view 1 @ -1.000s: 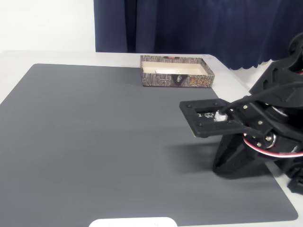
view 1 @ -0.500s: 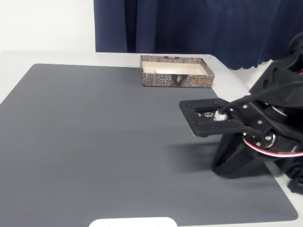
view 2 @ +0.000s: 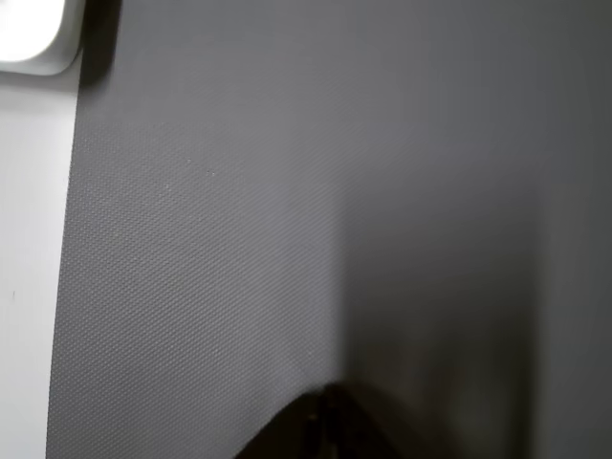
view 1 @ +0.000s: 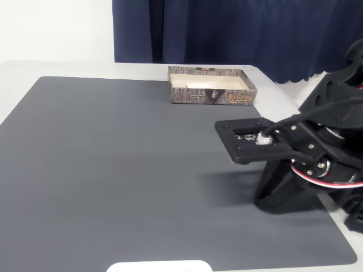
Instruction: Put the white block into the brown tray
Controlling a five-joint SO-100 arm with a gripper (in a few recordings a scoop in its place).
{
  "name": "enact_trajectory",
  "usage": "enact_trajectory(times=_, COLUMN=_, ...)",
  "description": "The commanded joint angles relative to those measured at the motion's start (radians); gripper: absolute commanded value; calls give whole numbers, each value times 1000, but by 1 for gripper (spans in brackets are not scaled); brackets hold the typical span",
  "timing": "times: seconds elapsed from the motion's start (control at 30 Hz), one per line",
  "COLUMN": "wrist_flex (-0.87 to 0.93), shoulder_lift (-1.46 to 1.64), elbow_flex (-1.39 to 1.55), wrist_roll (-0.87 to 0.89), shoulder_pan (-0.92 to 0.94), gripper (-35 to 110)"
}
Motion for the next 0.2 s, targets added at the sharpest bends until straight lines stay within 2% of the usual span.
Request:
enact_trajectory(times=0.0, wrist_flex=12, shoulder_lift=-9, elbow_flex=-5, wrist_roll=-3, shoulder_pan=3, gripper=0)
enact_trajectory(times=0.17, wrist_flex=12, shoulder_lift=-9, elbow_flex=-5, wrist_roll=-3, shoulder_pan=3, gripper=0)
